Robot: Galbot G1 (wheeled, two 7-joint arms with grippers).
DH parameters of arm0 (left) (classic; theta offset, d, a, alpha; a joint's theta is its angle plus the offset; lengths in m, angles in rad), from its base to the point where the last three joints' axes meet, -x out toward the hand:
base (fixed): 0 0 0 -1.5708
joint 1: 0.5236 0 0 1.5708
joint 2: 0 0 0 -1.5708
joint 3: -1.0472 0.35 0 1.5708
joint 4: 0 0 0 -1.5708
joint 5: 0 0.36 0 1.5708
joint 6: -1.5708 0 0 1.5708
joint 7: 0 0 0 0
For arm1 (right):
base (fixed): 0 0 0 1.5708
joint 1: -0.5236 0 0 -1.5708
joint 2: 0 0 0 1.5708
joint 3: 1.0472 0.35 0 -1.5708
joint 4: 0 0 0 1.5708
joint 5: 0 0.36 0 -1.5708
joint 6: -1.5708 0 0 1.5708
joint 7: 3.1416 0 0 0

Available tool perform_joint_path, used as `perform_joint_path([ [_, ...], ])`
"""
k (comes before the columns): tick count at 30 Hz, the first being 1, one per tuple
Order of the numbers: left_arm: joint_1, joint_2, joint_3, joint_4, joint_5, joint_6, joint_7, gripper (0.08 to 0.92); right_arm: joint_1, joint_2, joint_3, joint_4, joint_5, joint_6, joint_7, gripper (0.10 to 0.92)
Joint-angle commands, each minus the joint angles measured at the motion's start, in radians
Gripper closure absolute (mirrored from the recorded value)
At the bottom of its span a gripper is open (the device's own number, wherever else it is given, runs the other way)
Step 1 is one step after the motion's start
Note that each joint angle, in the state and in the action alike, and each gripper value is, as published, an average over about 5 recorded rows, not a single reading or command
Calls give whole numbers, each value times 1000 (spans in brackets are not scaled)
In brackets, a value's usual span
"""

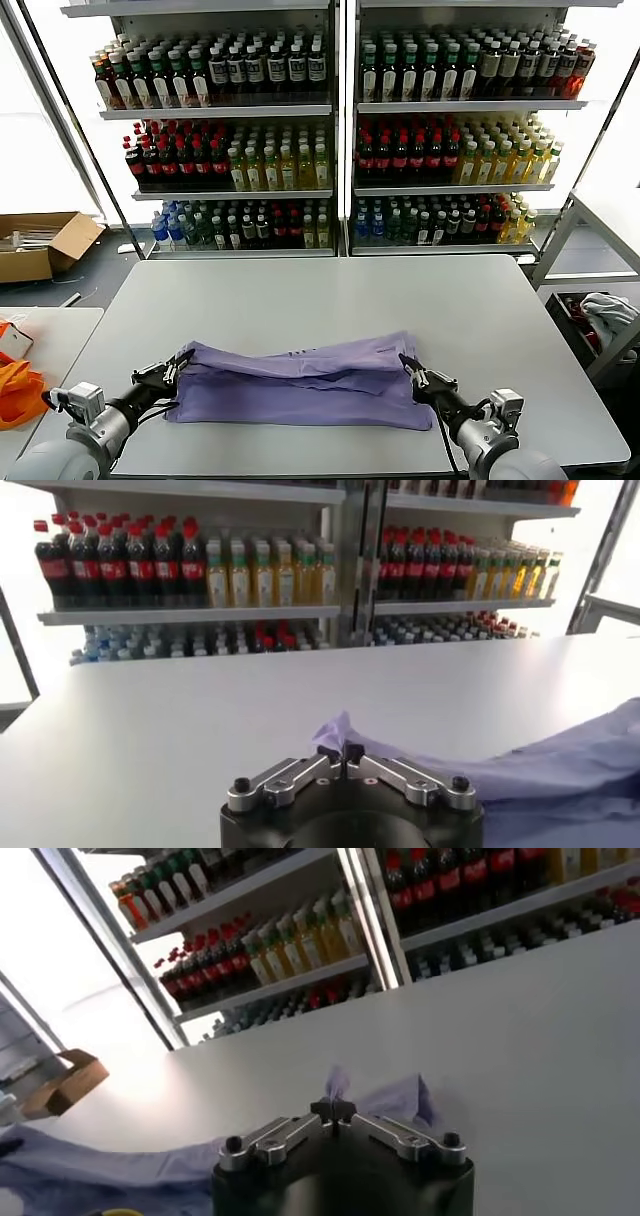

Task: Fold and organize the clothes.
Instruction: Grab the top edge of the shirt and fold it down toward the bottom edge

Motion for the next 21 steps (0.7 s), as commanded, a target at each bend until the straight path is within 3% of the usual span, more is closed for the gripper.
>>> perform_joint_path([
  [1,100,-23,-43,-47,23,-14,9,913,-130,-2,62,91,2,5,-2,918],
  [21,164,-77,-48,-25,121,-41,18,900,-151,19,44,31,-104,1,-23,897],
])
